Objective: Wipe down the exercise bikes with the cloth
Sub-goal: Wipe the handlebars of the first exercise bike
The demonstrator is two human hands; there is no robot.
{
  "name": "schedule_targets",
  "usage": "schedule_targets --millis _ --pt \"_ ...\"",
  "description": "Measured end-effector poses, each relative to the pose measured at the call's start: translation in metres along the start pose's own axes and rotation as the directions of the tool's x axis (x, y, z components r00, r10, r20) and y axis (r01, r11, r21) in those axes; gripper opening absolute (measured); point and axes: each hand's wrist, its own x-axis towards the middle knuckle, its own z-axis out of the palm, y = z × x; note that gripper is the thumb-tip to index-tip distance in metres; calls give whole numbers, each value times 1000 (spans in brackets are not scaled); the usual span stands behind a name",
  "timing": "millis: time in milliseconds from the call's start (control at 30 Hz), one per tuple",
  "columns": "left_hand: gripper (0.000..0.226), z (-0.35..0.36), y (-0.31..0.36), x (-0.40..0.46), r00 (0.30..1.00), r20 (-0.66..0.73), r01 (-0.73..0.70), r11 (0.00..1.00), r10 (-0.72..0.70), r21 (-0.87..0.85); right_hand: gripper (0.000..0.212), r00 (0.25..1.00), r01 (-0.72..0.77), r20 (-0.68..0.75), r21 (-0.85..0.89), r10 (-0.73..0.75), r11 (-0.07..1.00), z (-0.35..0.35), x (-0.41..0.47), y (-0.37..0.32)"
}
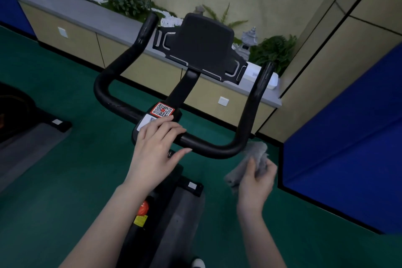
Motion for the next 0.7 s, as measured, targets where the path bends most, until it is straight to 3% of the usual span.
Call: schedule_targets --millis 133,367,467,700 --pt "42 -1 0 0 1000 4 -7 1000 7 8 16 939 -299 236 213 248 930 12 -9 -3" --pt "43 -1 -1 0 1000 2 -16 1000 16 24 30 780 -592 484 366 397 718 15 -26 -5" --pt "43 -1 0 0 1000 1 -19 999 19 29 37 762 -626 514 427 394 653 17 -18 -10" --pt "42 -1 0 0 1000 0 -20 999 20 32 29 792 -562 504 380 345 734 11 -18 -9"
